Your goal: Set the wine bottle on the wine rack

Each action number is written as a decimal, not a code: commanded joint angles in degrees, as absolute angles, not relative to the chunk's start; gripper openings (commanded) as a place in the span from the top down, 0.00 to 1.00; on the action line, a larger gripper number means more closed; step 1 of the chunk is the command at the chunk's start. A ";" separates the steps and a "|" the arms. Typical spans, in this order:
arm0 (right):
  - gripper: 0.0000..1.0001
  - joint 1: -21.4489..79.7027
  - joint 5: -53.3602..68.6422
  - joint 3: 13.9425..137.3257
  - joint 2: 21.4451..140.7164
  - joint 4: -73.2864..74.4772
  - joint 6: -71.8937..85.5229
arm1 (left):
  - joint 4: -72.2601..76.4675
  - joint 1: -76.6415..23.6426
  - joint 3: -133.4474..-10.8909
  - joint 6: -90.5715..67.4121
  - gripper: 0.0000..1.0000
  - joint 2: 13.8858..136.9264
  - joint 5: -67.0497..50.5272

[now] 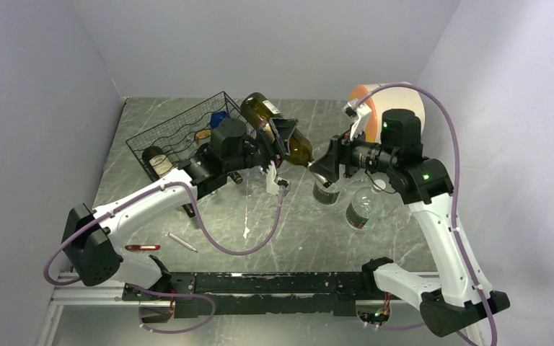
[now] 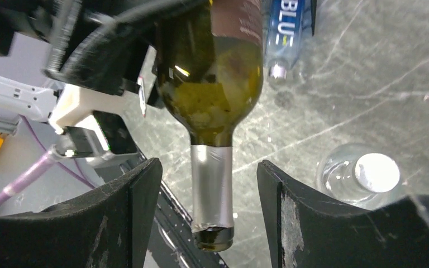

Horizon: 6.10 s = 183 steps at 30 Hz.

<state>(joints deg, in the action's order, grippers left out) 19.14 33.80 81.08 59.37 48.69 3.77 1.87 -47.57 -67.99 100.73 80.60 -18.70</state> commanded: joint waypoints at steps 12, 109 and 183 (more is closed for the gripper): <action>0.37 26.04 25.20 72.20 62.68 41.56 7.66 | 7.45 -48.69 -70.33 107.05 0.93 79.66 -18.97; 1.00 38.94 7.01 112.92 120.46 33.76 7.10 | -11.36 -42.76 -55.97 -13.93 0.04 44.90 20.65; 0.43 33.07 -29.24 62.98 67.35 37.26 25.63 | -4.24 -42.80 -54.65 -10.21 0.04 51.30 6.88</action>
<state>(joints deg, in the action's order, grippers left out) 33.32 -27.90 62.63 66.41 37.93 24.77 -6.66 -42.81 -53.17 -11.07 51.35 8.69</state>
